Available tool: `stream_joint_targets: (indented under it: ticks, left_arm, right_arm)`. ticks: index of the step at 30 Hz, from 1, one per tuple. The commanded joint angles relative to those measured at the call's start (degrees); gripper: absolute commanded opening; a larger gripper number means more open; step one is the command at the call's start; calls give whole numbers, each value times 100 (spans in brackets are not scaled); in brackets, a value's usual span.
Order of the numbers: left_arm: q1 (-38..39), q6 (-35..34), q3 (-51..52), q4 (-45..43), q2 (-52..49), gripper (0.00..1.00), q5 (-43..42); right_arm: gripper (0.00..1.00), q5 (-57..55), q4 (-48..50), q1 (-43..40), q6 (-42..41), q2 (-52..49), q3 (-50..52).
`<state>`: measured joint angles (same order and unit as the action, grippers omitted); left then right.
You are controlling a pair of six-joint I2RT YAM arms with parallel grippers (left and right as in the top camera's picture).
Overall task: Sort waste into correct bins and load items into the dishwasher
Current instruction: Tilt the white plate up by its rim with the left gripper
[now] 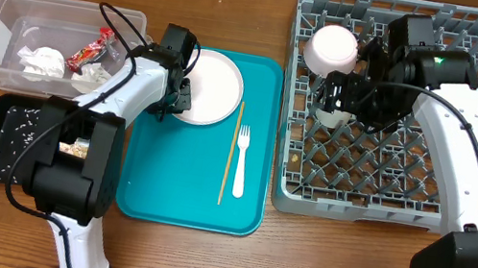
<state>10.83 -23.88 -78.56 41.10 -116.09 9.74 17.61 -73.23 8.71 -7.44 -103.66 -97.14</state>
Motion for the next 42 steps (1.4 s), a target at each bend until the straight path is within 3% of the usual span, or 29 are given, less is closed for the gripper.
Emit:
stream_joint_targets:
  ticks: [1,4,10,16,42]
  left_arm:
    - [-31,-83,59,26,-81,25,116]
    - [-31,-83,59,37,-81,18,116]
    - [-31,-79,50,83,-81,17,114]
    - [-31,-79,-33,195,-79,4,114]
    - [-31,-103,-225,485,243,4,280]
  right_arm:
    - [100,-17,7,-4,46,142,9]
    - [100,-17,7,-4,46,142,9]
    - [100,-17,9,-4,46,142,9]
    - [100,-15,79,-7,44,142,7]
    - [100,-13,111,-7,44,144,-11]
